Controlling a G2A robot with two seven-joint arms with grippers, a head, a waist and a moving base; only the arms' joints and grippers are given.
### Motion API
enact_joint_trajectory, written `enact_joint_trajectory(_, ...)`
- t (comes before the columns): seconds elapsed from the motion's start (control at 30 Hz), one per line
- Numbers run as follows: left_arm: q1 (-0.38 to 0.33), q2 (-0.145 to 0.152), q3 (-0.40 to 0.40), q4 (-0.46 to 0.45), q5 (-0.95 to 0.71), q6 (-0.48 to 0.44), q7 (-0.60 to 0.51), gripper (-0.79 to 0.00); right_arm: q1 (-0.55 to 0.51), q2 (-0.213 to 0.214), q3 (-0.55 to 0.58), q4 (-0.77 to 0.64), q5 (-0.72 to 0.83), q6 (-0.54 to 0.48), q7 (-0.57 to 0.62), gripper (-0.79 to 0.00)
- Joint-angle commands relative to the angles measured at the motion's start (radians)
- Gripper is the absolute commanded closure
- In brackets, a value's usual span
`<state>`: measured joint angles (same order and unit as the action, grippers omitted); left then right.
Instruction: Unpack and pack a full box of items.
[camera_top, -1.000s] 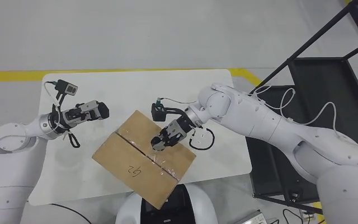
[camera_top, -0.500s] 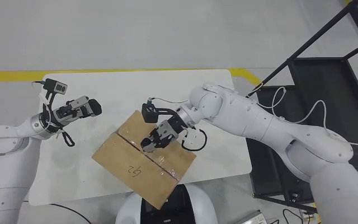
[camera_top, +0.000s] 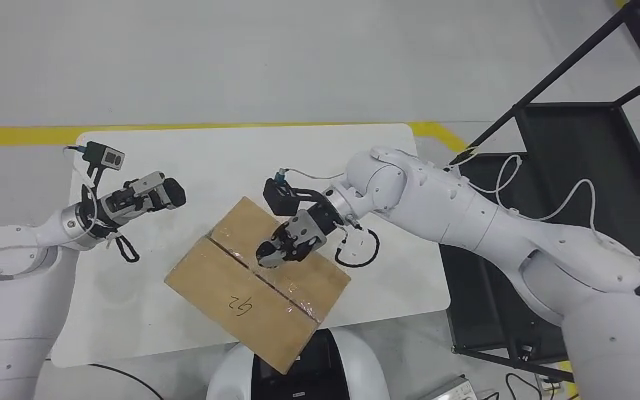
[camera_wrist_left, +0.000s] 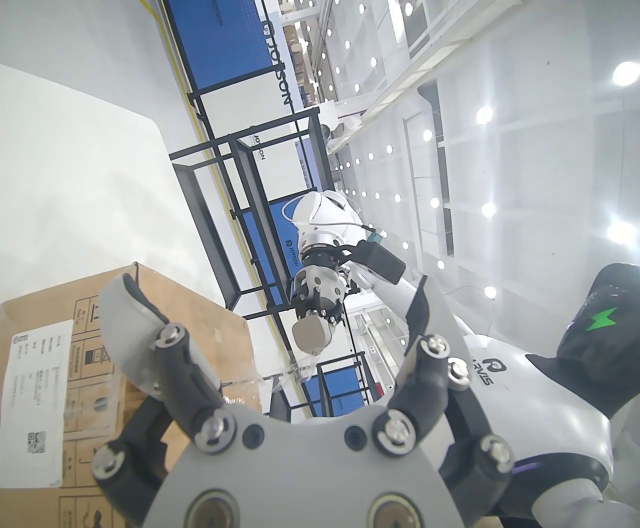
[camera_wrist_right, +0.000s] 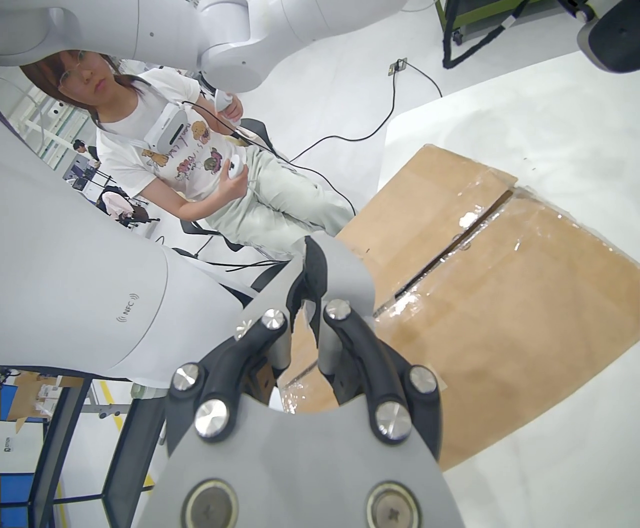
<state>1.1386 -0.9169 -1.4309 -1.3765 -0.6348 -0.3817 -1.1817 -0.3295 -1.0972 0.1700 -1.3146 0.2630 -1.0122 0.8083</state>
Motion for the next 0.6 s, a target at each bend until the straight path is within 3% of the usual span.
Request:
enact_joint_trajectory(0.0, 0.006, 0.000, -0.004, -0.005, 0.001, 0.004, 0.001, -0.785, -0.001, -0.009, 0.000, 0.008, -0.005, 0.002, 0.002, 0.000)
enact_joint_trajectory(0.17, 0.020, 0.002, -0.015, -0.012, 0.005, 0.012, 0.005, -0.785, -0.004, -0.041, 0.000, -0.015, 0.003, 0.000, 0.000, 0.000)
enact_joint_trajectory(0.57, 0.022, 0.001, -0.011, -0.015, 0.012, 0.025, 0.008, -0.785, -0.010, -0.043, 0.000, 0.037, 0.034, 0.008, 0.008, 0.000)
